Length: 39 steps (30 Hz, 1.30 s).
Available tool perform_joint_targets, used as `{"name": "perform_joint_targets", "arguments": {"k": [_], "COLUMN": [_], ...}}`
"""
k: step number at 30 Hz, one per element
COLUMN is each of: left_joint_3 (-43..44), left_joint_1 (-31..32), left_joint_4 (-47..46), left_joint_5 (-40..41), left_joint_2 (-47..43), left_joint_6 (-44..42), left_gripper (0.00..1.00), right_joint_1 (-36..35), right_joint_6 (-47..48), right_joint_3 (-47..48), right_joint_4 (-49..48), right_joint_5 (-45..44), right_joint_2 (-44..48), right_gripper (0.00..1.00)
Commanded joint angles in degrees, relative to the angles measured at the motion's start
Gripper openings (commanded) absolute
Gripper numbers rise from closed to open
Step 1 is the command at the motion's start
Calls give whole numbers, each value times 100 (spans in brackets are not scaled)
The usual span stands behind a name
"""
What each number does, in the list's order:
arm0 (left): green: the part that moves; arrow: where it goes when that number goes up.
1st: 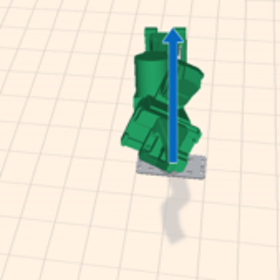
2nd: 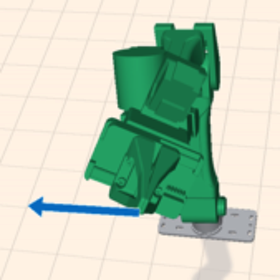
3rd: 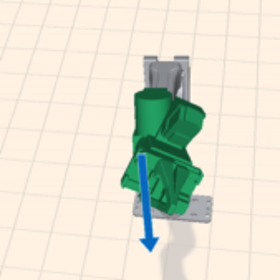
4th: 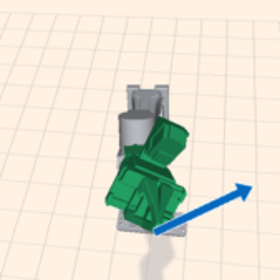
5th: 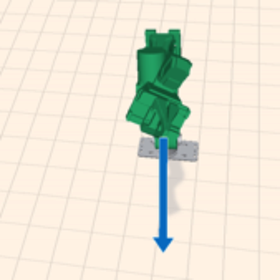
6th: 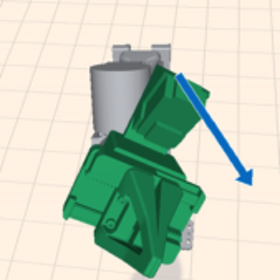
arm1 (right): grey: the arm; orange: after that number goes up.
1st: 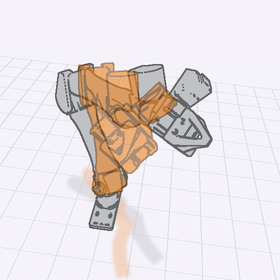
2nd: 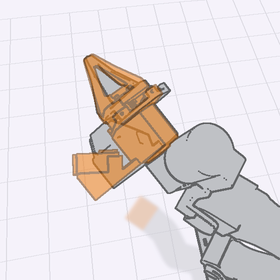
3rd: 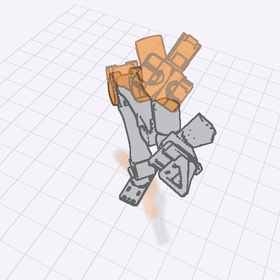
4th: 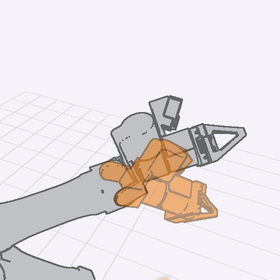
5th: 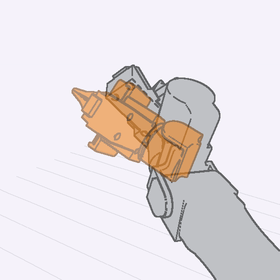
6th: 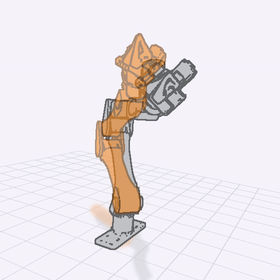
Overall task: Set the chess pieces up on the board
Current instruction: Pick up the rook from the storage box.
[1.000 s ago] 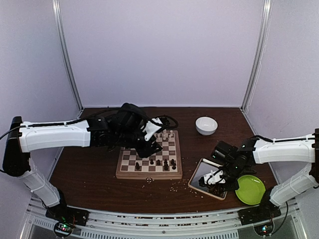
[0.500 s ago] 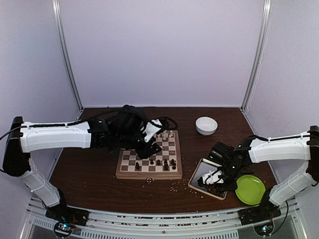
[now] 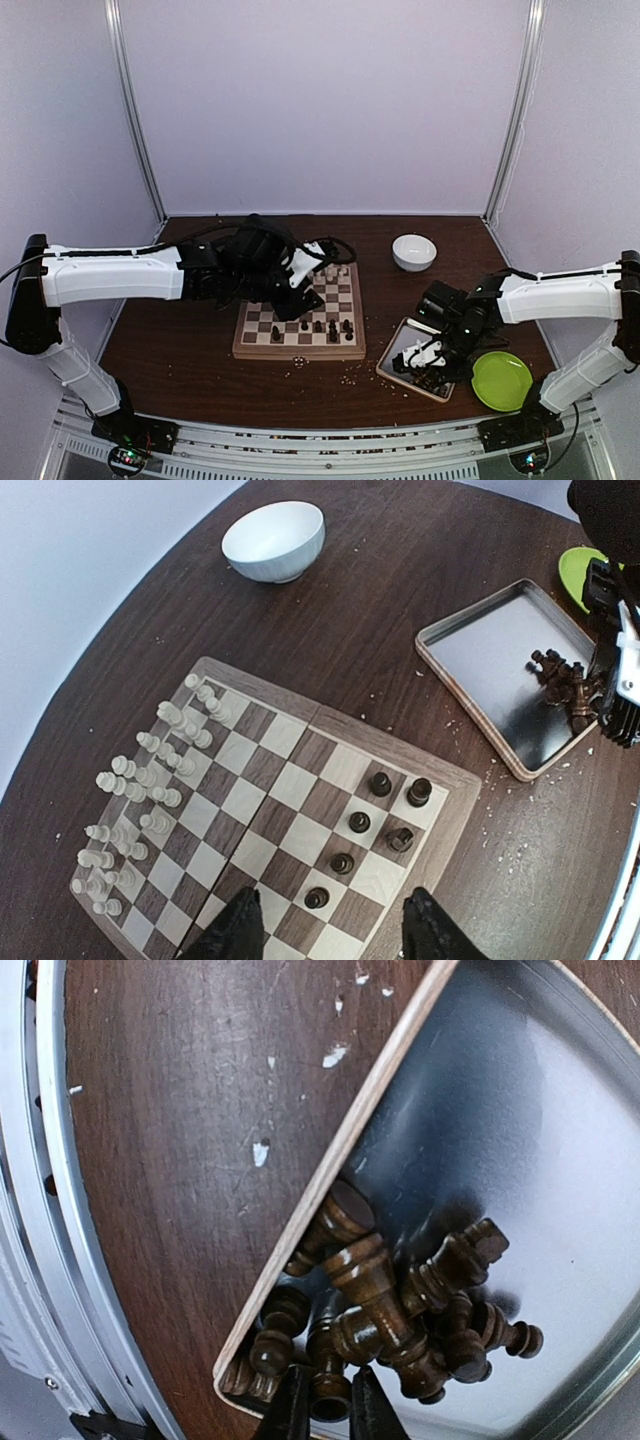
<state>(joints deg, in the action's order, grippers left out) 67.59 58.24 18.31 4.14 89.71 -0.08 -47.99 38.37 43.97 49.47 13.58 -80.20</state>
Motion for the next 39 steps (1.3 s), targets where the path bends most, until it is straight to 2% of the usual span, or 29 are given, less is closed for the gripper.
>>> {"name": "perform_joint_targets", "arguments": {"k": [1,6,12,19,25,30,35,39], "left_joint_3": [-59,-53,-44,-298,-348,-342,-353,-585], "left_joint_1": [34,30,30,174,232,234,236,287], "left_joint_4": [-284,-275,-284,-577,-574,-565,-635,-1183], "left_joint_5": [43,41,-90,-580,-558,-554,-627,-832], "left_joint_2": [-33,-30,1,-181,-247,-276,-280,-366], "left_joint_6": [61,70,64,-156,-194,-192,-203,-160], "left_gripper": [49,49,49,48,47,47,47,47], "right_joint_1": [8,504,1252,1837,2227,2390,2399,2399], "right_joint_6": [-32,123,343,334,490,985,898,848], "right_joint_3": [126,346,909,1304,1669,1923,1923,2045], "right_joint_4": [62,268,808,1267,1773,2429,2321,2271], "right_joint_5": [153,939,1867,2394,2954,3445,3435,3486], "right_joint_2": [-87,-186,-911,-1547,-1620,-1735,-1574,-1345], "right_gripper": [2,0,0,0,0,0,0,0]}}
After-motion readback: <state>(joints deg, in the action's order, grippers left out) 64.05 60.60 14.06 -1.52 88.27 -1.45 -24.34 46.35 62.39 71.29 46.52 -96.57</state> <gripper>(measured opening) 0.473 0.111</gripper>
